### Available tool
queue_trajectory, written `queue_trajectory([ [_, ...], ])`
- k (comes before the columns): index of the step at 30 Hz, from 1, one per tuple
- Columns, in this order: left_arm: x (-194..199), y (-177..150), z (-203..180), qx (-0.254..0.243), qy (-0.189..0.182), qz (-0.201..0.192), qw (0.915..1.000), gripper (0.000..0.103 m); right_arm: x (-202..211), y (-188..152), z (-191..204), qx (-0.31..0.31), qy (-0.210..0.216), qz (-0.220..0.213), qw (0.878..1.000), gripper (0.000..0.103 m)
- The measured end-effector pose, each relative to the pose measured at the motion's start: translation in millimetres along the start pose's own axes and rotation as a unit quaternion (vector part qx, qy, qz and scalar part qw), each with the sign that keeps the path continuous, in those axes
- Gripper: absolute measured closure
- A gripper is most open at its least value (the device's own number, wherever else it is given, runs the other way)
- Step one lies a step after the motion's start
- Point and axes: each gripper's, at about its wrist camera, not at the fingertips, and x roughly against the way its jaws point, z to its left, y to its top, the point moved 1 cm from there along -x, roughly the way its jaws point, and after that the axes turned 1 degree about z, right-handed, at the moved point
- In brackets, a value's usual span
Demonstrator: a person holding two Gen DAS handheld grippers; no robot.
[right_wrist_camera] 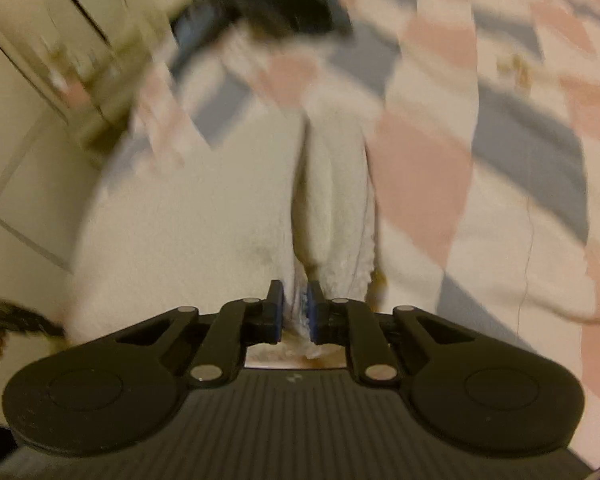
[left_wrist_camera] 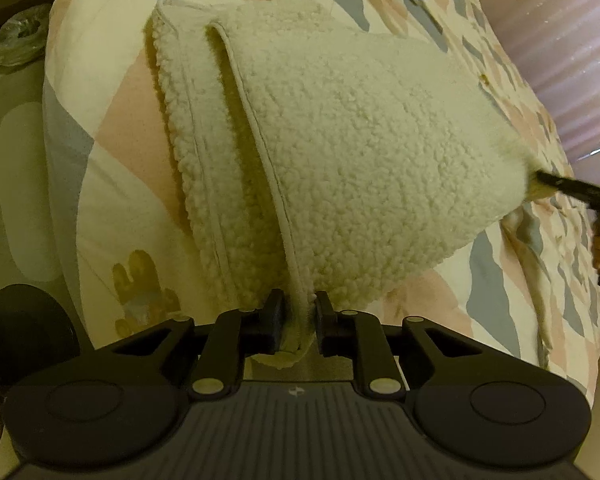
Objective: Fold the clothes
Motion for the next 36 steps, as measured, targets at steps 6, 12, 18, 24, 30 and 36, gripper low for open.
queue_trajectory([
  [6,0.2,2.0,0.4,-0.011,0.007,0.007,0.9999,0.084,-5.4,-39.3,-18.5,-0.052,-0.063,0.043,0.996,0.092],
  [12,35.5,23.8,-1.3,-0.043,0.032,-0.007,0.9986,0.075,-18.6,-9.3,-1.7,-0.027,-0.085,0.037,0.995,0.069],
  [18,60.3,65.1,-7.0,-0.075,0.048,-0.067,0.9938,0.076,-30.8,48.8,27.2,0.021,-0.133,-0.035,0.990,0.061],
  [24,3.9,128.7,-37.6,-0.113,0.014,-0.120,0.9863,0.077,-106.0,62.2,77.7,0.070,-0.062,-0.039,0.995,0.069],
  [30,-66.2,179.8,-42.4,-0.180,0.069,-0.122,0.9735,0.077,-171.7,78.8,56.0,0.067,-0.104,-0.032,0.992,0.077],
  [36,-50.3,203.5,-36.4,-0.145,0.121,-0.148,0.9708,0.089,-157.2,87.2,41.0,-0.001,-0.168,-0.070,0.983,0.087],
])
